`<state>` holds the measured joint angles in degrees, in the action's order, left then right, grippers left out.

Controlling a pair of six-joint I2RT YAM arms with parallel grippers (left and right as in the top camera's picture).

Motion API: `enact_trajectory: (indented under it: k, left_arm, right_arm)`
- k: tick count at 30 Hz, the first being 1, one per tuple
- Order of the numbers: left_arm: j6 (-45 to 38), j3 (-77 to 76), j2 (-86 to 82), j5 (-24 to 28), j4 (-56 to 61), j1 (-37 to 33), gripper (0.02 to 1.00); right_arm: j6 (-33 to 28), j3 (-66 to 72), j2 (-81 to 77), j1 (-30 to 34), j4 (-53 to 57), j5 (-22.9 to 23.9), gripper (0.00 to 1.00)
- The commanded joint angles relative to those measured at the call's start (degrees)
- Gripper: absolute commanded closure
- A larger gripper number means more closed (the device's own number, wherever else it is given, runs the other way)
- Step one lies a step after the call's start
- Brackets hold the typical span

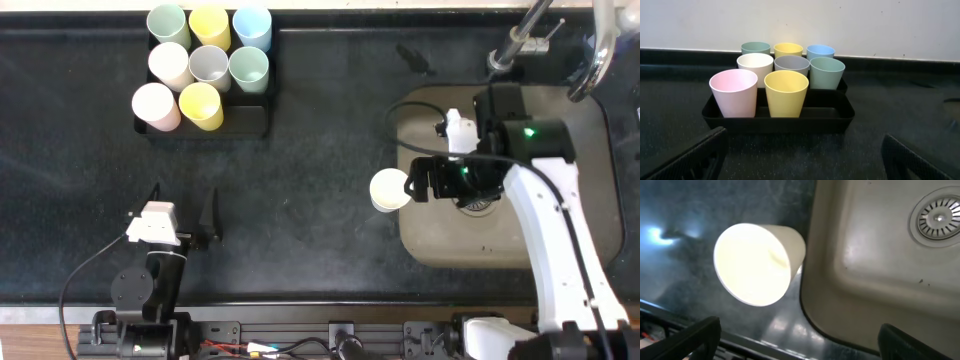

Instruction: Store Cups

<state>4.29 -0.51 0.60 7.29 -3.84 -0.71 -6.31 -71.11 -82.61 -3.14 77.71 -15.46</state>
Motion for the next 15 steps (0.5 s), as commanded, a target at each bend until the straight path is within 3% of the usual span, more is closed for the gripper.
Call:
enact_trajectory:
  k: [1,15]
  left_arm:
    - [0.22,0.07,-0.46,0.2,-0.2,0.42,0.02]
    - [0.2,0.07,-0.46,0.2,-0.2,0.42,0.018]
  right_arm:
    - [-1.55,-1.81,-2.84,-0.28,-1.33,1.2,0.005]
    - [-3.19,-1.92,-9.18,-2.78,-4.52,6.56,0.003]
